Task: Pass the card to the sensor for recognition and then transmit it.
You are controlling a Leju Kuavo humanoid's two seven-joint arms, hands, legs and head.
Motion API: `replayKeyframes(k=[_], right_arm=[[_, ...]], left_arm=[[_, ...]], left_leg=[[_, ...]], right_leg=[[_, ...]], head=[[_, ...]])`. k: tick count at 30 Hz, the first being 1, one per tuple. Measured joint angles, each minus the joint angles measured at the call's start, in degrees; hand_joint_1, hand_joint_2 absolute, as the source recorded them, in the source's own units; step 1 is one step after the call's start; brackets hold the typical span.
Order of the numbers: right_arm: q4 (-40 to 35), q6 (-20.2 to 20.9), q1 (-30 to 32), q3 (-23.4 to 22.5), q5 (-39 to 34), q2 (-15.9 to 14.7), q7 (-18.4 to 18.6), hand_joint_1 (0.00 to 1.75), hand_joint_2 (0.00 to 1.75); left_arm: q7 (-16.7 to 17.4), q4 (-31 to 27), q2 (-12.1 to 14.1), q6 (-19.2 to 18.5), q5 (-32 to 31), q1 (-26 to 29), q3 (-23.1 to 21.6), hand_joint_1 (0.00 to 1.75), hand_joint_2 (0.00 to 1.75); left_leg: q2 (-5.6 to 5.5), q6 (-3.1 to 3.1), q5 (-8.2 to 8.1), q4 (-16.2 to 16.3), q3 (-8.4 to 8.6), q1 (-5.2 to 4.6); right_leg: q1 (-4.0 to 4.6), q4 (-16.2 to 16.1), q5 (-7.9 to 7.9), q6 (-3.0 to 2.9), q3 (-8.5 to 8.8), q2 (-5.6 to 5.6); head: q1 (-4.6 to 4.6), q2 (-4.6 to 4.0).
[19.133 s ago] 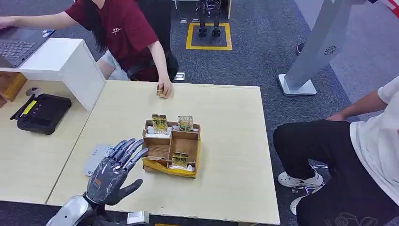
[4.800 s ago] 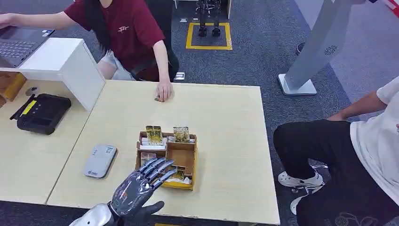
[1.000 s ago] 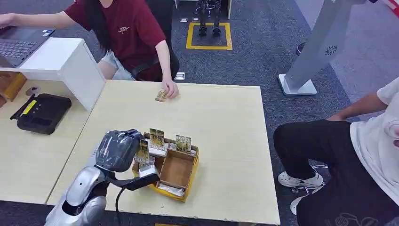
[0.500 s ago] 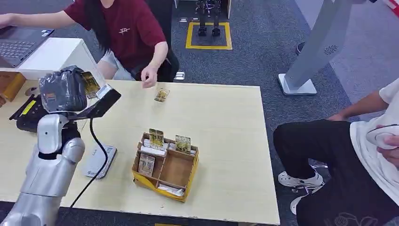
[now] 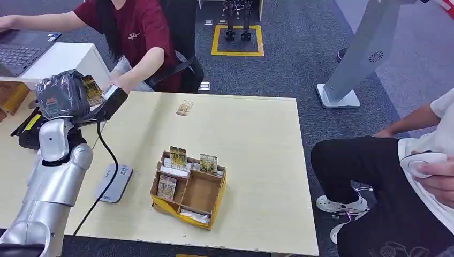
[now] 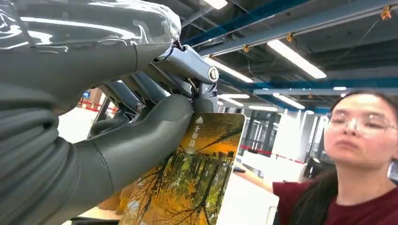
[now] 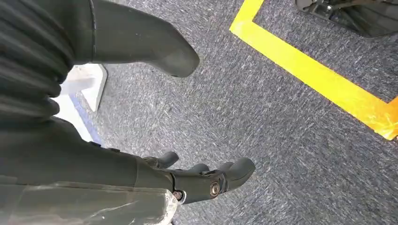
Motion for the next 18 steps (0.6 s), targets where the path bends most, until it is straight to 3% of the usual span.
replayKeyframes(k=[15, 16, 18], right_arm=[[0.0, 0.2, 0.1, 0.0, -0.2, 0.0, 0.0, 0.0, 1.75], [0.0, 0.2, 0.1, 0.0, -0.2, 0.0, 0.0, 0.0, 1.75], [0.0, 0.2, 0.1, 0.0, -0.3, 0.0, 0.0, 0.0, 1.75]], left_arm=[[-0.4, 2.6, -0.7, -0.1, -0.5, 0.1, 0.1, 1.75, 1.75], [-0.5, 2.6, -0.7, -0.1, -0.5, 0.1, 0.1, 1.55, 1.75], [-0.5, 2.6, -0.7, -0.1, -0.5, 0.1, 0.1, 1.55, 1.75]], left_leg=[[0.0, 0.0, 0.0, 0.0, 0.0, 0.01], [0.0, 0.0, 0.0, 0.0, -0.01, 0.01], [0.0, 0.0, 0.0, 0.0, -0.01, 0.01]], right_leg=[[0.0, 0.0, 0.0, 0.0, -0.02, 0.02], [0.0, 0.0, 0.0, 0.0, -0.02, 0.02], [0.0, 0.0, 0.0, 0.0, -0.02, 0.02]], head=[[0.0, 0.0], [0.0, 0.0], [0.0, 0.0]])
